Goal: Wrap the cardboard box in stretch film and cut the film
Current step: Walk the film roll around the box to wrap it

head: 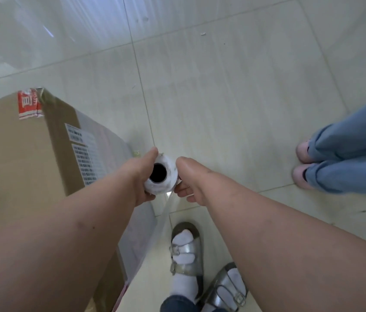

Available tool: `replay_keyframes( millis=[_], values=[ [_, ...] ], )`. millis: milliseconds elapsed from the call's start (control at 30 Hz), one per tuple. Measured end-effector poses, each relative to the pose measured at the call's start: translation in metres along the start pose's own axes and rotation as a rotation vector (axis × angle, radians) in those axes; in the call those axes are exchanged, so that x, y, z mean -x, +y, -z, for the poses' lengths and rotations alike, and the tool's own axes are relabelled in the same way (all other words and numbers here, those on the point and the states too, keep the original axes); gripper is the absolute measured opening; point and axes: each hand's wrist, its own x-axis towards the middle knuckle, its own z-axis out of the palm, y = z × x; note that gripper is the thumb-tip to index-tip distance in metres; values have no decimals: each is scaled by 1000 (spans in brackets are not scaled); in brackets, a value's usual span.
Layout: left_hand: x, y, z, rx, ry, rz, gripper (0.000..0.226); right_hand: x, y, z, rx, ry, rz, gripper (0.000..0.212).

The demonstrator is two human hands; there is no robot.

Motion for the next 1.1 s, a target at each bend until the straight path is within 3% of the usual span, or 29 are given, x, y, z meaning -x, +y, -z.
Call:
replay_keyframes(
  millis=[233, 367, 467, 567, 633, 900, 1033, 1100],
  values=[
    [-22, 55, 24, -176, 170, -223, 47, -15, -52, -3, -104, -4, 43, 23],
    [-36, 81, 39, -173, 195, -296, 42, -30, -81, -9, -157, 21, 6, 35],
    [-41, 85, 47, -28, 159, -126, 45, -38, -101, -9, -138, 65, -25, 27],
    [-37, 86, 49, 157, -18, 145, 47, -43, -116, -13, -85, 79, -29, 28],
    [-42, 92, 50, 226, -45, 162, 39, -47, -125, -15, -33, 67, -21, 33],
    [-51, 146, 66, -29, 103, -80, 34, -48, -172, -6, 135, -55, 9, 48],
    [-58, 172, 78, -96, 153, -219, 27, -53, -200, 7, 256, -45, 36, 39],
    [-67, 177, 84, -50, 206, -207, 20, -56, -213, 11, 264, -28, 24, 35]
  ],
)
